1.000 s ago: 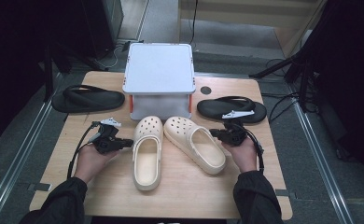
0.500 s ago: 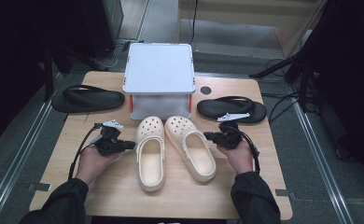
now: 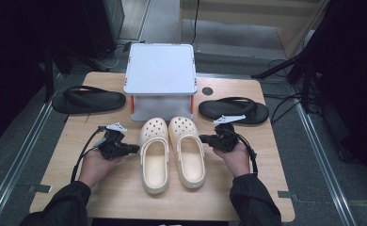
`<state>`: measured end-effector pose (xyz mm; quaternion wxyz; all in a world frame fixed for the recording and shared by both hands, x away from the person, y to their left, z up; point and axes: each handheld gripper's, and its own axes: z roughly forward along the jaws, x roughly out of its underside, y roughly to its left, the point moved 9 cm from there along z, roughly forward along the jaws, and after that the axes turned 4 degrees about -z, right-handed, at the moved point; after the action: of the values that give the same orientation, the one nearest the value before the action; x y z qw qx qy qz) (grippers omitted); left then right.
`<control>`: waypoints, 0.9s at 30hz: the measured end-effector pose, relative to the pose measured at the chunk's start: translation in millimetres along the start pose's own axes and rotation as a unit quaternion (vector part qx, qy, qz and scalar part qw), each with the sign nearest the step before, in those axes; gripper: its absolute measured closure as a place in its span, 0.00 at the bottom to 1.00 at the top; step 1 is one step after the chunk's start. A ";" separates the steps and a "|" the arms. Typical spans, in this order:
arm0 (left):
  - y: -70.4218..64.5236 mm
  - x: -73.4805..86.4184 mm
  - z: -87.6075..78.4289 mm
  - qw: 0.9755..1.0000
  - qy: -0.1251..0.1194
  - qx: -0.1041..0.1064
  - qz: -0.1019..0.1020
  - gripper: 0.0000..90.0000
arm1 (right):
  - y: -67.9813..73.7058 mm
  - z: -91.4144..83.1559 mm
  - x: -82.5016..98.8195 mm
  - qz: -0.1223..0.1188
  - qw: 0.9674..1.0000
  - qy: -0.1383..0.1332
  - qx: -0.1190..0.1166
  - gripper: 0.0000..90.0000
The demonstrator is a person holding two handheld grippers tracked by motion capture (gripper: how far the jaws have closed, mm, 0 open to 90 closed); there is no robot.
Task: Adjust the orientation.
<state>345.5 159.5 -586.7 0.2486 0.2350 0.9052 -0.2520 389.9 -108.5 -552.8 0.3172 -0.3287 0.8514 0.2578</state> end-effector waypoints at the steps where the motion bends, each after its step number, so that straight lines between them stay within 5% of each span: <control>1: -0.8 0.2 0.2 1.000 0.001 -0.001 0.003 0.97 | 0.1 0.3 0.1 0.001 1.000 0.001 -0.001 1.00; 11: -11.4 2.4 2.5 1.000 0.005 0.006 0.005 0.95 | 2.2 1.6 0.4 0.005 1.000 -0.002 -0.004 1.00; 14: -7.4 1.5 -0.1 1.000 0.005 0.010 -0.006 0.77 | -0.6 -1.8 -1.2 0.007 1.000 -0.012 0.004 0.99; 16: -6.9 -1.2 -3.9 1.000 -0.002 0.013 -0.011 0.74 | -1.1 -4.1 -2.3 0.008 1.000 -0.017 0.008 0.98; 21: -8.2 -9.1 -14.6 1.000 -0.021 0.010 0.004 0.54 | 1.3 -18.7 -6.0 0.014 0.999 -0.047 0.021 0.90; 27: -7.0 -19.5 -31.7 0.999 -0.030 0.012 0.006 0.44 | 13.8 -34.3 -8.8 0.006 0.997 -0.068 0.041 0.78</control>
<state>346.1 166.5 -549.5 0.2741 0.2362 0.8929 -0.2680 372.3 -118.3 -520.5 0.3857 -0.2921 0.8397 0.2466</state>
